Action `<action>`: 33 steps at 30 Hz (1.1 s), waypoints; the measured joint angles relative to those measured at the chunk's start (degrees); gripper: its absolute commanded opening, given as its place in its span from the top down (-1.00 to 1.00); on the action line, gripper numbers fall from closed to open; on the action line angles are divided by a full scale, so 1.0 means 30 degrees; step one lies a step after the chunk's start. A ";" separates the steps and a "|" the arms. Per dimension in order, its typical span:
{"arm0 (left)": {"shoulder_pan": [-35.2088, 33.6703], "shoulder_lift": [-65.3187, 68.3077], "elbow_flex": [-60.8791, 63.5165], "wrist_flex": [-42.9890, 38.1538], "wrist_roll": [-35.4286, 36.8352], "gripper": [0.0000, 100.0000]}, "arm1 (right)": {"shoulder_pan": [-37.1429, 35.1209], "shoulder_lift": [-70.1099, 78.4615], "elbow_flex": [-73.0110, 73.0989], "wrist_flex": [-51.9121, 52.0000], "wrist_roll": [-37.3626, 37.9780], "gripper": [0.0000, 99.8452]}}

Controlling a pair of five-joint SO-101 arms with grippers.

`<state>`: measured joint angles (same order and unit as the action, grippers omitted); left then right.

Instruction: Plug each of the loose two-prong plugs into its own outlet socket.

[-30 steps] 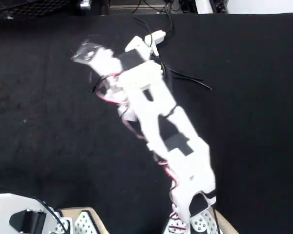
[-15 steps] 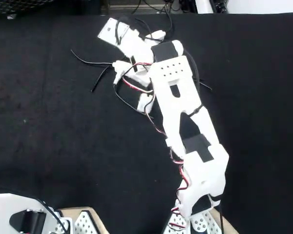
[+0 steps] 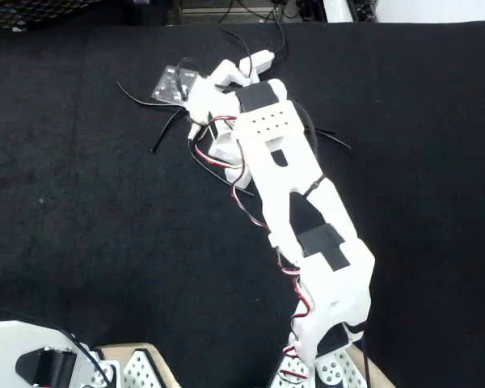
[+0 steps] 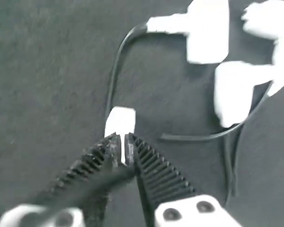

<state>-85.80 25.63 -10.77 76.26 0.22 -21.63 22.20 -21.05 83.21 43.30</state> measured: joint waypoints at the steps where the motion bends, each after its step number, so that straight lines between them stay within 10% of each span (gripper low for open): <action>1: 0.0088 0.0000 0.0000 0.0000 0.0029 0.94 | 0.0000 0.0000 0.0000 0.0498 0.0000 0.97; 21: 0.0440 0.0000 0.0000 0.0000 0.0059 0.94 | -0.6476 0.0000 0.0000 0.5187 -0.0234 0.96; 33: 0.0440 0.0000 0.0000 0.0000 0.0059 0.94 | -0.9465 0.0000 0.0000 0.3106 -0.2315 0.31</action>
<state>-84.48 25.63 -10.77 76.26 0.40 -50.02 22.20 -21.05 92.53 36.35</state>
